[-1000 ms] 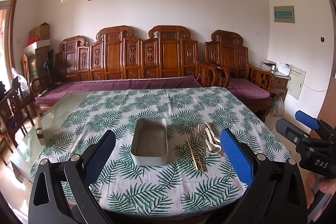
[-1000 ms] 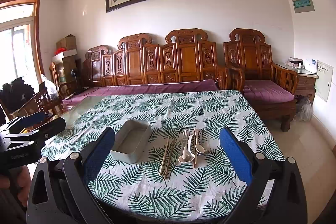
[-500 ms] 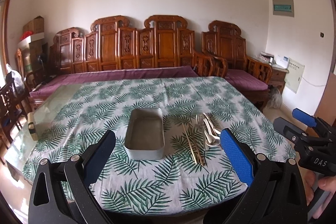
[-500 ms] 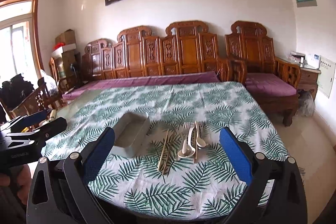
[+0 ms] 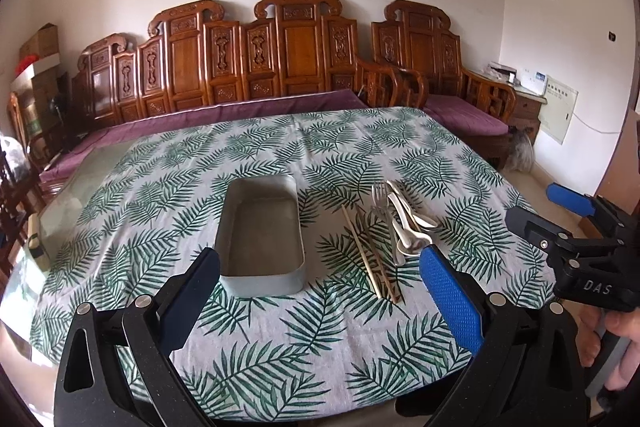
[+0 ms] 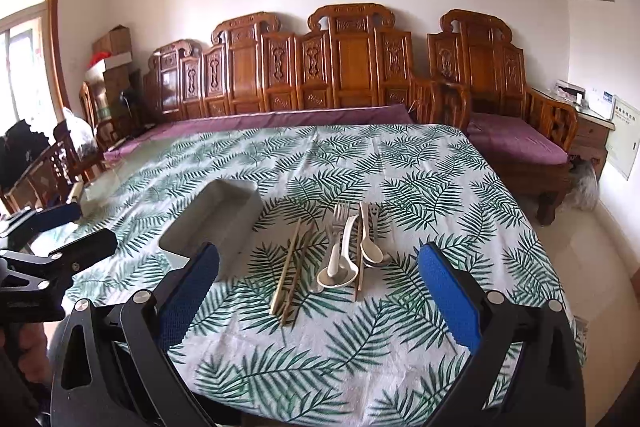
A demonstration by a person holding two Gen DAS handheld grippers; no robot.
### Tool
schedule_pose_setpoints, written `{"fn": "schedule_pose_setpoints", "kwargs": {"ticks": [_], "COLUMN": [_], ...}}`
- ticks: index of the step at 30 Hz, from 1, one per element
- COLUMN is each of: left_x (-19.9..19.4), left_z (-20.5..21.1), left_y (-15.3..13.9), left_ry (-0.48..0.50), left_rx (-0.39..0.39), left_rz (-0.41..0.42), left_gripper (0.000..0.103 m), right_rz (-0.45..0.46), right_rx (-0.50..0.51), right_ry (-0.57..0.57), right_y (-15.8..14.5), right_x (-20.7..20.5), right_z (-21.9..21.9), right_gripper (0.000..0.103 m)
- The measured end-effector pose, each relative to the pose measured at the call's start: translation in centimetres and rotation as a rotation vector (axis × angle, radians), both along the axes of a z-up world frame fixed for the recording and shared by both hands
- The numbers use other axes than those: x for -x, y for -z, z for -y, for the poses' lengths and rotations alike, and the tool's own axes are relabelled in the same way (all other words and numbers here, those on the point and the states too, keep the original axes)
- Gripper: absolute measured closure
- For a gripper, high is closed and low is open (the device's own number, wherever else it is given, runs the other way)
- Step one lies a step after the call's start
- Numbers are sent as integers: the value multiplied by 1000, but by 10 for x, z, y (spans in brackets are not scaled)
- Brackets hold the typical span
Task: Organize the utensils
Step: 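Grasp the beige spoon with the right tool while the left tool approaches the chopsticks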
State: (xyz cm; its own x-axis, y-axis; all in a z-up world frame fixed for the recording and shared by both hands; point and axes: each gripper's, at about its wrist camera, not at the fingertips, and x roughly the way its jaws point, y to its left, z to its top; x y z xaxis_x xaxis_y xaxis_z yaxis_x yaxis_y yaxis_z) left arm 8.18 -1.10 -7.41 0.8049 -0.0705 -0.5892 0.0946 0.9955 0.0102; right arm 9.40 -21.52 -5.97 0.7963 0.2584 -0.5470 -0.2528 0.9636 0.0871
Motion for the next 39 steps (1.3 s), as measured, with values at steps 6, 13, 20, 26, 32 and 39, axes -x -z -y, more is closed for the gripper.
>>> {"fn": "schedule_pose_setpoints", "kwargs": {"ticks": [6,13,20,26,32,39], "left_x": [-27,-57,-81,-96,-113,-121], "left_z": [11,25,35,36,42,45], "left_y": [7,26,52,69,79,87], "left_ry": [42,87,113,112,124,132], "left_rx": [-25,-24,-30,-20,-30,-32], "left_rz": [-29,-78,-139,-180,-204,-219], "left_gripper": [6,6,6,6,6,6], "right_rz": [-54,-152,-235,-305,-348,-394], "right_rx": [62,125,124,116,94,134], "right_ry": [-13,-51,-80,-118,-177,-224], "right_y": [18,49,80,107,126,146], "right_x": [-37,-81,-120,-156,-186,-198], "right_z": [6,20,30,29,19,5], "right_gripper": [18,35,47,61,73,80]}}
